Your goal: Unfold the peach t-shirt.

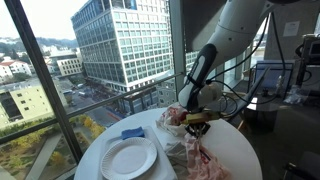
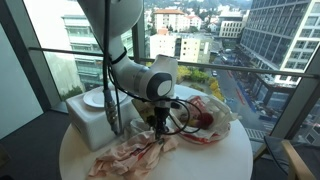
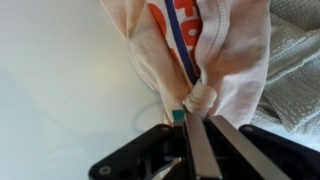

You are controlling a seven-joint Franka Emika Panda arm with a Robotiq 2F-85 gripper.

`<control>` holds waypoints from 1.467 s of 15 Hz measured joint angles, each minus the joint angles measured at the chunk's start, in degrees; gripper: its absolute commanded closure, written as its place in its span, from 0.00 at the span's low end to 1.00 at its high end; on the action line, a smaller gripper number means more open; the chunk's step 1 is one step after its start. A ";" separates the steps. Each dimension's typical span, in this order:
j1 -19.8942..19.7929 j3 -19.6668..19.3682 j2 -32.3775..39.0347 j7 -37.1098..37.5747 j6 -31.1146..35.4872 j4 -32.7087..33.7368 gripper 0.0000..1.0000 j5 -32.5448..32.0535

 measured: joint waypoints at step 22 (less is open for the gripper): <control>-7.55 -12.38 -25.01 37.57 -40.72 -16.74 0.98 -31.92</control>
